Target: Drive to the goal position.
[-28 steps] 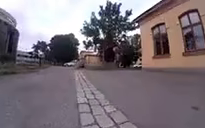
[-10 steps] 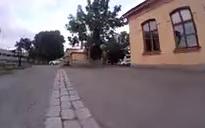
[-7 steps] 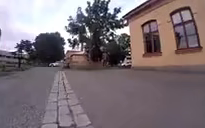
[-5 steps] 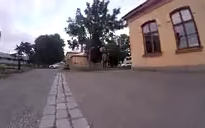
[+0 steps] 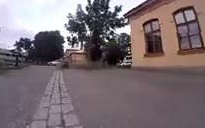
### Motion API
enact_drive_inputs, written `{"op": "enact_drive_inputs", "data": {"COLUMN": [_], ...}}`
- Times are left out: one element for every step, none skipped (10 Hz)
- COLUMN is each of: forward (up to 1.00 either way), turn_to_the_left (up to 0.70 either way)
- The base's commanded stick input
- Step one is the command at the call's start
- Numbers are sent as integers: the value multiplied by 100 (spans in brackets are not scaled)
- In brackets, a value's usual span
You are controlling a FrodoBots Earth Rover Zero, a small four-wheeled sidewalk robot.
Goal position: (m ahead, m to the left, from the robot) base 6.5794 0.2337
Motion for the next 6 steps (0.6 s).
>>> {"op": "enact_drive_inputs", "data": {"forward": [45,45,45,45,45,45], "turn_to_the_left": [-27,-27,-11,0,0,0]}}
